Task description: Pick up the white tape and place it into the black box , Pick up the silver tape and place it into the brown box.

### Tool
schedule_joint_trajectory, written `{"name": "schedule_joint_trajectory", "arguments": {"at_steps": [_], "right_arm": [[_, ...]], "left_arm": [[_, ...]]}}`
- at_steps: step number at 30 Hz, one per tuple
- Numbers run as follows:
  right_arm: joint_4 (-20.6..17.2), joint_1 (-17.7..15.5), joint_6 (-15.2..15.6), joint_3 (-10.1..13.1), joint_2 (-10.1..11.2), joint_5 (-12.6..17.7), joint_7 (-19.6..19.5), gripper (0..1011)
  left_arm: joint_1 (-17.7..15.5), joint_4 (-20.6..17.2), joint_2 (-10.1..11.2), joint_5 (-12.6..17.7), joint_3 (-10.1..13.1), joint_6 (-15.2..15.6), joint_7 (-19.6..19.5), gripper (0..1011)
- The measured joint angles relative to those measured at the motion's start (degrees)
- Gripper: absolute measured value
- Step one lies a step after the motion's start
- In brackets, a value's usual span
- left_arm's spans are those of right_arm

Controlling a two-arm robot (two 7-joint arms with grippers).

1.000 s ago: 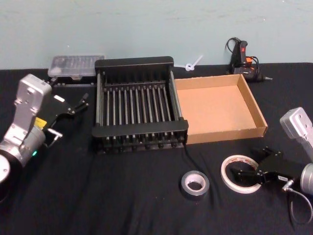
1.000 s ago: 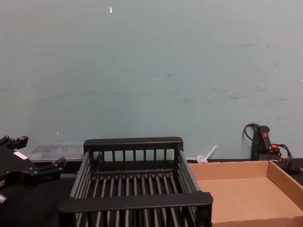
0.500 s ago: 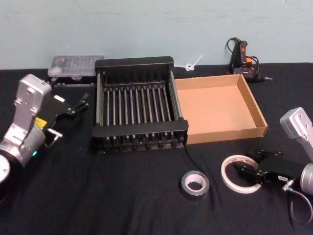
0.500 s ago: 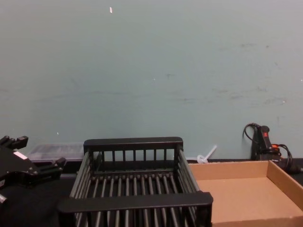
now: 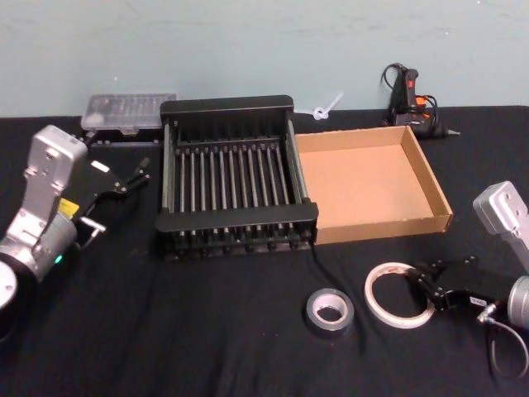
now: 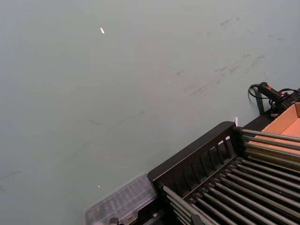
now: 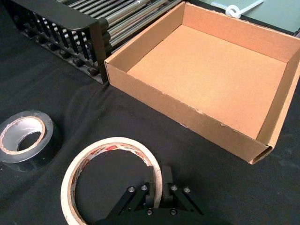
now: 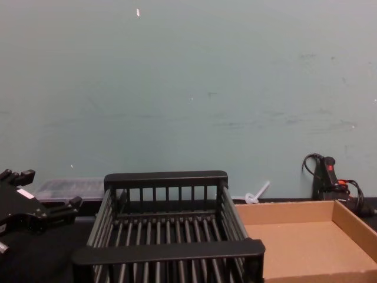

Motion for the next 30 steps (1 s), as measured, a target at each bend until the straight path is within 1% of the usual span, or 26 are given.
{"name": "schedule_joint_trajectory", "arguments": {"at_steps": [4,25,30], "right_arm": [[0.00,0.00,0.00,0.00,0.00,0.00,0.00,99],[0.00,0.00,0.00,0.00,0.00,0.00,0.00,99],[-0.63,-0.52,-1.09,0.68,0.12,0.95,0.21,99]], "left_arm": [[0.00,0.00,0.00,0.00,0.00,0.00,0.00,1001],[0.00,0.00,0.00,0.00,0.00,0.00,0.00,1001],[0.00,0.00,0.00,0.00,0.00,0.00,0.00,1001]]}}
